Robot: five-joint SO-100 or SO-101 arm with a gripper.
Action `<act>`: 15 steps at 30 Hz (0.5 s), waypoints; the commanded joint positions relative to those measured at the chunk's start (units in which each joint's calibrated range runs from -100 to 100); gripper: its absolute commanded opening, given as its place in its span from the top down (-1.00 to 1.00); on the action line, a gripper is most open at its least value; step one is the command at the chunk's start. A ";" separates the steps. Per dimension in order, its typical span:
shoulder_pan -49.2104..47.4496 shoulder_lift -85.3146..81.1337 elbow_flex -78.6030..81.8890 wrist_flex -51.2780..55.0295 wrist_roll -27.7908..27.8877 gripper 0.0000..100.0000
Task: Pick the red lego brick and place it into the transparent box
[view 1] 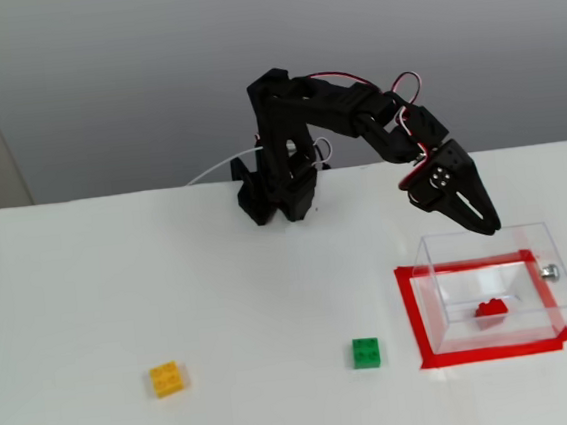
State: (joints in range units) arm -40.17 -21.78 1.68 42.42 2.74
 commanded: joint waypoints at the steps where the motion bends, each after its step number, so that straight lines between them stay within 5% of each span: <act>1: 5.61 -6.35 -2.76 0.23 0.13 0.94; 15: 24.61 -30.54 13.78 0.40 -0.39 0.94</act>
State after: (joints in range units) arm -18.06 -47.06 11.83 42.42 2.54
